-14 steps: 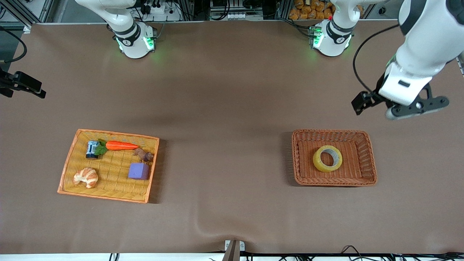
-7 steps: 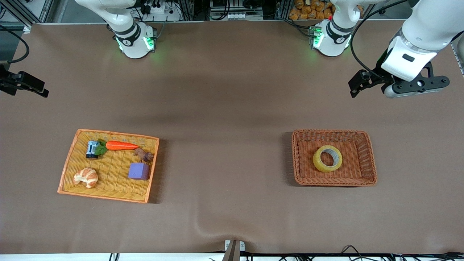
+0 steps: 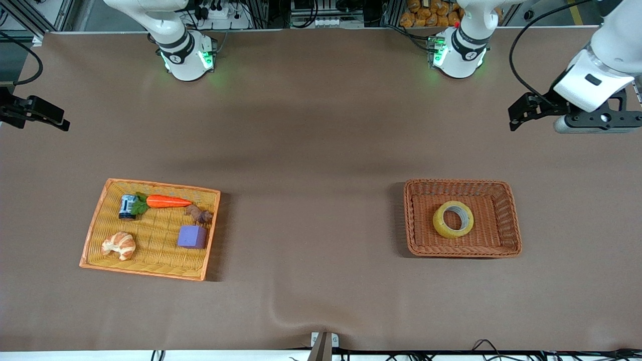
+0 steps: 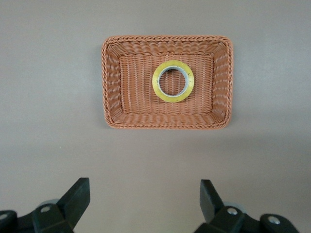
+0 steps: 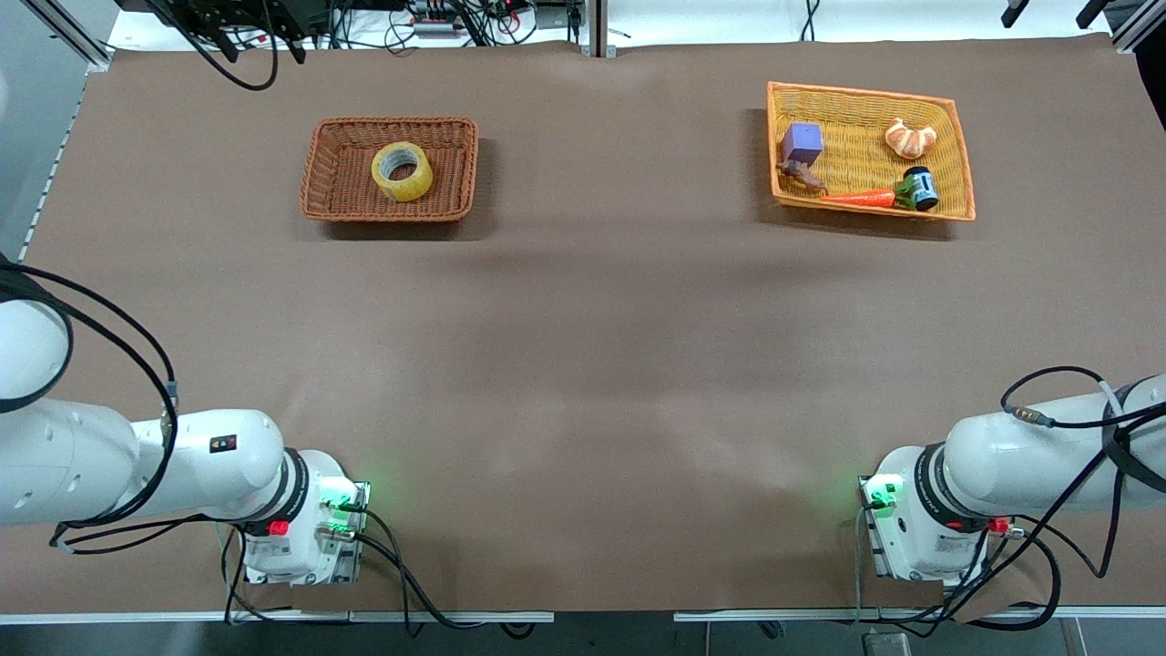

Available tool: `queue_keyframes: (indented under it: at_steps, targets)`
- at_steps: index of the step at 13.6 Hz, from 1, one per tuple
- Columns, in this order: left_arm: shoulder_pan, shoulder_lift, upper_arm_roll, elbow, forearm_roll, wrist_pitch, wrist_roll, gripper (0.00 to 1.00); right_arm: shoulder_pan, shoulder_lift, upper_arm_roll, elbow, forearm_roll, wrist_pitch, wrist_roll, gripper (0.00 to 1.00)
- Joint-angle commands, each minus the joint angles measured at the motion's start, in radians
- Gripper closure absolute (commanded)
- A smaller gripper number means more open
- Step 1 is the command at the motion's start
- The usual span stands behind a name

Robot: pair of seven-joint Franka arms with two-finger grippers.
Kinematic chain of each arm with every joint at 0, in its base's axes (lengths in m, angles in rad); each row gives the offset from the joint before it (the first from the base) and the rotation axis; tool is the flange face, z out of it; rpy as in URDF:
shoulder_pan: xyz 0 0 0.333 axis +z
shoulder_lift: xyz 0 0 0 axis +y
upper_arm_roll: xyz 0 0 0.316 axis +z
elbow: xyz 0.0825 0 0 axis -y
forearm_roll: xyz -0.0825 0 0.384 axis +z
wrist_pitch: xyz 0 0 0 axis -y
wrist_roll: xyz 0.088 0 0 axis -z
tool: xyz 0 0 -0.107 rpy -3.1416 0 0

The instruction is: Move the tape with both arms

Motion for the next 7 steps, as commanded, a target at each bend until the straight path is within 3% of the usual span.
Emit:
queue_keyframes:
  at_steps: [1,7]
  targets:
    - [0.009,-0.025,-0.005,-0.025,-0.027,0.003,0.030,0.00,0.006,-0.016,-0.002,0.006,0.003,-0.024,0.010,0.00]
    - [0.008,-0.022,-0.011,0.010,-0.013,0.000,0.022,0.00,0.006,-0.016,0.000,0.006,0.003,-0.021,0.010,0.00]
